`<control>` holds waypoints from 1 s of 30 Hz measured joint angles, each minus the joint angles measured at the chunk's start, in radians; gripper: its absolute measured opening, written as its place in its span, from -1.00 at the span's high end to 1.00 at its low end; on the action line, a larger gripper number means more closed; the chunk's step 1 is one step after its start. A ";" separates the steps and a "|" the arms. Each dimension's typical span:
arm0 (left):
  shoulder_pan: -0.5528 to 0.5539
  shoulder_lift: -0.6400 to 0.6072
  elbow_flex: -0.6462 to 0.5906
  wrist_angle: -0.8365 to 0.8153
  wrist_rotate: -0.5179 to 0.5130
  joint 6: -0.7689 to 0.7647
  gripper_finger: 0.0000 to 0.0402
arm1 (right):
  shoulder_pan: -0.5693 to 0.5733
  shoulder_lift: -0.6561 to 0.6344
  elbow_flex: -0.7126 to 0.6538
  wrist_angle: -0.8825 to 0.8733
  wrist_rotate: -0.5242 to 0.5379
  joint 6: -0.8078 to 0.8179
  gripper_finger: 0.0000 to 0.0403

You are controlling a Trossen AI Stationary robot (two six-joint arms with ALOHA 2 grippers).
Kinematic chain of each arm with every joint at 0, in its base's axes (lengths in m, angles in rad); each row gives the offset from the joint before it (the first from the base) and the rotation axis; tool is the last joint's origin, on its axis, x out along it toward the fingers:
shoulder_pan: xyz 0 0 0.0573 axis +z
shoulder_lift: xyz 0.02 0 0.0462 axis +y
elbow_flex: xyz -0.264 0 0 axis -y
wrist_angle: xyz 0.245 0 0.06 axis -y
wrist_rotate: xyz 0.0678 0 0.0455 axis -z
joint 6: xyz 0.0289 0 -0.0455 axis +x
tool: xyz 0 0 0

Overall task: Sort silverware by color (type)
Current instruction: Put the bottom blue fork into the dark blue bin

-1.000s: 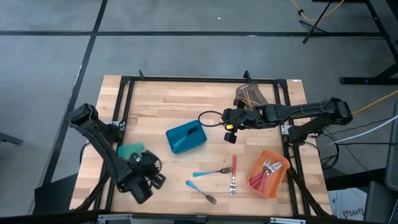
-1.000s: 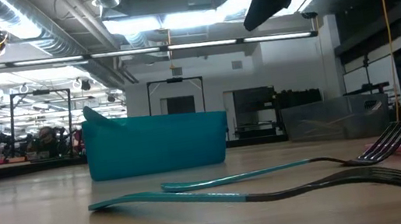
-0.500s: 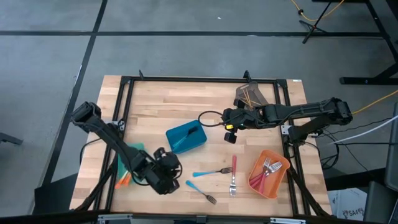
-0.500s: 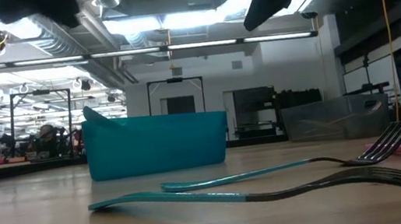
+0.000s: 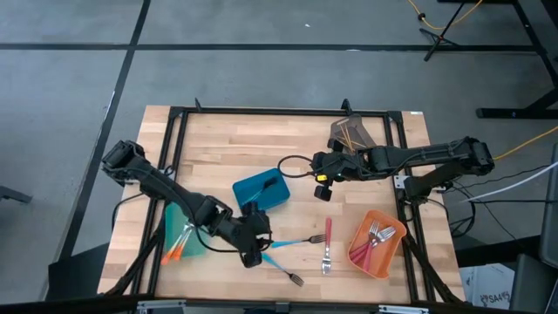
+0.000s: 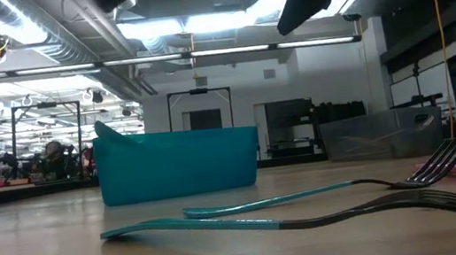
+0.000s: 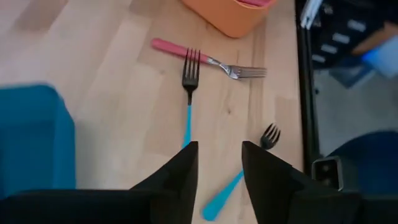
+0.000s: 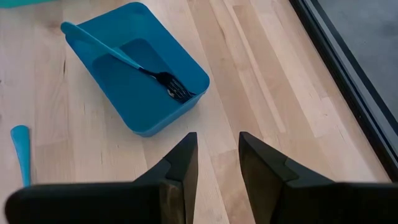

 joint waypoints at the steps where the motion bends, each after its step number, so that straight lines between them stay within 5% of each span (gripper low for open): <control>1: 0.005 0.000 0.000 0.000 0.009 0.045 0.39 | 0.000 0.000 0.000 0.000 0.000 0.000 0.48; 7: -0.010 0.036 0.000 0.004 0.022 0.287 0.34 | 0.000 0.000 0.000 -0.001 -0.027 0.000 0.48; 15: -0.037 0.180 0.000 0.048 0.145 0.396 0.33 | 0.000 0.000 0.000 -0.004 -0.079 0.000 0.48; 30: -0.047 0.365 0.000 0.203 0.161 0.585 0.44 | 0.000 0.000 0.000 -0.007 -0.079 0.000 0.48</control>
